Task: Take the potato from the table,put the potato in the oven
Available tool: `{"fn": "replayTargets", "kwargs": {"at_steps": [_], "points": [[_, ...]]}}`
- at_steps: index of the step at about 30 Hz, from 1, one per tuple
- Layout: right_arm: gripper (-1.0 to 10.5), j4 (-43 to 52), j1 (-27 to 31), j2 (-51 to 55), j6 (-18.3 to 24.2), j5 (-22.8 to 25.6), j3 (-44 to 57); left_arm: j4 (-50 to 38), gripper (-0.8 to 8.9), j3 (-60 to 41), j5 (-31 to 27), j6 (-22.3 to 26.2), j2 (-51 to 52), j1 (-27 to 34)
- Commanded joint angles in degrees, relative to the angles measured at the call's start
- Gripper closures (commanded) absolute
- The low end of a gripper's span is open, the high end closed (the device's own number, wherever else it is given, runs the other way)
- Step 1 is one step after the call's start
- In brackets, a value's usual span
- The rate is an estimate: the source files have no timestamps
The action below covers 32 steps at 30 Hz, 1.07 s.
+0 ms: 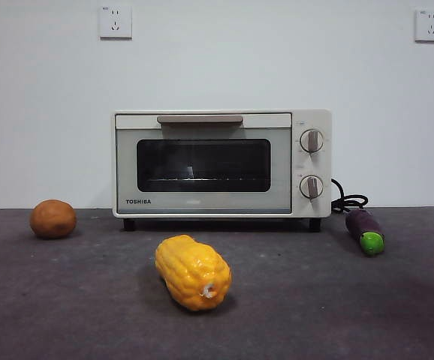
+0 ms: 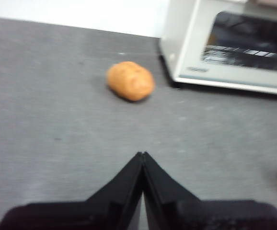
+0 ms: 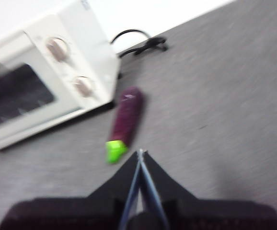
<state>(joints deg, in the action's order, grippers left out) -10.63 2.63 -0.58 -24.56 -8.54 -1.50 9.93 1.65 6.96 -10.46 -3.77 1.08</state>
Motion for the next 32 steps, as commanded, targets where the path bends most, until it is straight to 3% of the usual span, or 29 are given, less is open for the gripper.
{"fn": "replayTargets", "kwargs": {"at_steps": [1,4,10,17,29,32], "points": [[9.5,0.3,0.0,0.1,-13.6,-6.0,-1.1,-0.5,8.19,2.8,1.5,-7.2,-0.3,0.1],[9.5,0.2,0.0,0.1,-17.7,-11.6,-3.9,-0.4,8.19,6.2,1.6,-8.3,-1.0,0.1],[9.5,-0.2,0.0,0.0,-18.0,-16.7,-12.5,-0.2,8.19,15.1,2.7,-8.5,-5.6,0.1],[9.5,-2.1,0.0,-1.9,-17.3,-17.0,-24.9,-0.2,8.19,25.9,4.3,-8.5,-16.2,0.1],[9.5,-3.0,0.0,-14.1,-16.5,-15.5,-42.7,-1.0,8.18,41.5,17.8,-9.4,-38.7,-0.3],[9.5,-3.7,0.0,-17.6,-13.9,-18.5,-45.5,-0.9,8.18,45.6,21.0,-9.5,-45.0,-0.4]]}}
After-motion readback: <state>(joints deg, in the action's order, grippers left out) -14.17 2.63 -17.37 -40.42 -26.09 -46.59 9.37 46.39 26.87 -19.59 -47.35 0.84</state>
